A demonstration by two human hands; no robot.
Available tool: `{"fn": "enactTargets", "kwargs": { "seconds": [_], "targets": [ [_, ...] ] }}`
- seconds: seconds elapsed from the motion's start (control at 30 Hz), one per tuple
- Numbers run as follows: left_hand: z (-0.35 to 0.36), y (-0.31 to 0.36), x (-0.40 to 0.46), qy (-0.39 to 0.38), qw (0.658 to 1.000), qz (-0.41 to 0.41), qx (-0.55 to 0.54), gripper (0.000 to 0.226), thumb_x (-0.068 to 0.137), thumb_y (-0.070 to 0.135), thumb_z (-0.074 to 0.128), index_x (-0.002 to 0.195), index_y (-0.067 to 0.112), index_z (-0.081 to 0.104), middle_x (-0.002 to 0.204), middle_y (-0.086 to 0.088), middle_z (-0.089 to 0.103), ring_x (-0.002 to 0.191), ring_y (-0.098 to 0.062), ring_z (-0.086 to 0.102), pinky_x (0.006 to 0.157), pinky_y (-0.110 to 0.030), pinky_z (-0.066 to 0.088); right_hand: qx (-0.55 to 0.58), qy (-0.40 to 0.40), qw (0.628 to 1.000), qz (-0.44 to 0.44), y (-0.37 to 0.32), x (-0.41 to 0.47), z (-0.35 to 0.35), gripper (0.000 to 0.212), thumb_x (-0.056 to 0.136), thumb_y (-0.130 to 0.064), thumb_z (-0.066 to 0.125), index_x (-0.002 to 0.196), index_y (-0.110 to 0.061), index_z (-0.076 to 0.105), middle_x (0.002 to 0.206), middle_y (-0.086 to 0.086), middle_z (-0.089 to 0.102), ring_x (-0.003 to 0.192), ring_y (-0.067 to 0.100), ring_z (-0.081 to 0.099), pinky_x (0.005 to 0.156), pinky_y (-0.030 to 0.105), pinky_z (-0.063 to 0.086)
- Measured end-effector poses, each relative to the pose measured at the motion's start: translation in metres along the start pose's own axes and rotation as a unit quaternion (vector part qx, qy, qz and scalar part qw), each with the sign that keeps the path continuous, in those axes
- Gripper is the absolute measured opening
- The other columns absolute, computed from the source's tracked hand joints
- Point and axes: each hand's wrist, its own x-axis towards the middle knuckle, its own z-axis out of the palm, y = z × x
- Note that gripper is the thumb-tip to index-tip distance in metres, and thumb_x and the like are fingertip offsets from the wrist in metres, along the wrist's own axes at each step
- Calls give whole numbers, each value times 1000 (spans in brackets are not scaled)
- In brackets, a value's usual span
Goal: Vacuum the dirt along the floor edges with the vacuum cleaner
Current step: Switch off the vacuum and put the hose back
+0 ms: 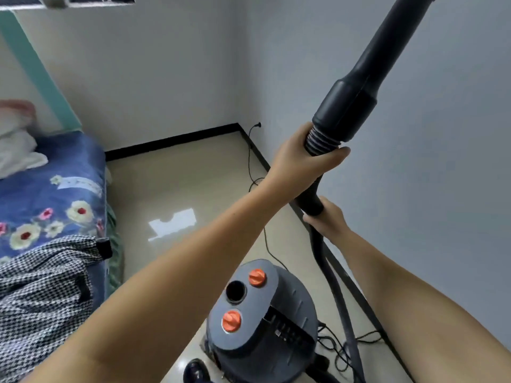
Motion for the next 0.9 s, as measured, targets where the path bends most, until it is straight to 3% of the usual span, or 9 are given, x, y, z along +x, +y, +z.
{"fn": "enactTargets", "kwargs": {
  "seconds": [0.1, 0.2, 0.3, 0.4, 0.5, 0.63, 0.73, 0.83, 0.9],
  "targets": [
    [-46, -21, 31, -48, 999, -8, -5, 26, 78, 20, 76, 97, 20, 58, 75, 7, 60, 67, -9, 61, 69, -31, 56, 45, -2, 999, 30, -33, 16, 45, 14, 75, -10, 55, 76, -21, 47, 72, -1, 55, 69, 20, 50, 57, 28, 37],
    [-78, -44, 49, -102, 994, -15, 45, 34, 77, 24, 77, 105, 16, 58, 77, 6, 59, 67, -8, 59, 68, -30, 55, 105, -8, 992, 65, -69, 25, 87, 10, 74, -13, 58, 80, -17, 51, 68, 0, 55, 64, 18, 50, 55, 26, 38],
    [-101, -69, 56, -129, 986, -15, 102, 31, 78, 28, 76, 101, 22, 57, 76, 11, 56, 64, -1, 54, 64, -23, 50, 148, -41, 985, 79, -101, 30, 124, 19, 73, -14, 61, 89, -3, 61, 77, 9, 64, 75, 25, 59, 66, 35, 47],
    [-127, -86, 57, -145, 979, -21, 144, 35, 77, 34, 76, 104, 26, 57, 81, 10, 61, 69, -4, 61, 65, -23, 54, 185, -69, 978, 68, -127, 25, 158, 22, 75, -15, 67, 96, -8, 67, 94, 10, 72, 92, 23, 66, 88, 44, 52],
    [-151, -97, 50, -181, 967, -47, 175, 38, 76, 36, 75, 108, 24, 57, 86, 2, 66, 67, -12, 68, 65, -33, 60, 220, -102, 968, 60, -140, 11, 192, 25, 73, -14, 71, 97, -10, 68, 97, 8, 73, 95, 20, 67, 93, 44, 52],
    [-183, -115, 23, -262, 948, -94, 157, 27, 79, 29, 73, 98, 34, 55, 86, -2, 63, 58, -6, 64, 55, -23, 56, 253, -138, 957, 34, -144, -18, 223, 35, 76, -17, 72, 108, -6, 64, 102, 9, 71, 98, 22, 66, 94, 41, 51],
    [-197, -135, -9, -243, 950, -126, 149, 29, 81, 22, 71, 102, 34, 56, 79, 0, 61, 56, -3, 61, 53, -22, 53, 234, -178, 956, 22, -137, -50, 234, 28, 79, -17, 70, 104, -8, 62, 90, 0, 67, 88, 14, 64, 81, 28, 49],
    [-197, -149, -43, -189, 961, -107, 174, 35, 80, 22, 72, 110, 29, 55, 78, 6, 60, 57, 2, 60, 52, -13, 48, 223, -224, 949, 15, -121, -80, 224, 20, 83, -10, 62, 102, -15, 60, 88, -8, 64, 82, -1, 62, 71, 11, 44],
    [-191, -151, -66, -183, 959, -93, 194, 39, 80, 23, 73, 115, 27, 56, 80, 8, 62, 58, 3, 60, 51, -12, 49, 306, -185, 932, 60, -105, -92, 195, 15, 89, -8, 53, 99, -17, 60, 97, -4, 63, 94, 5, 60, 83, 20, 45]
  ]
}}
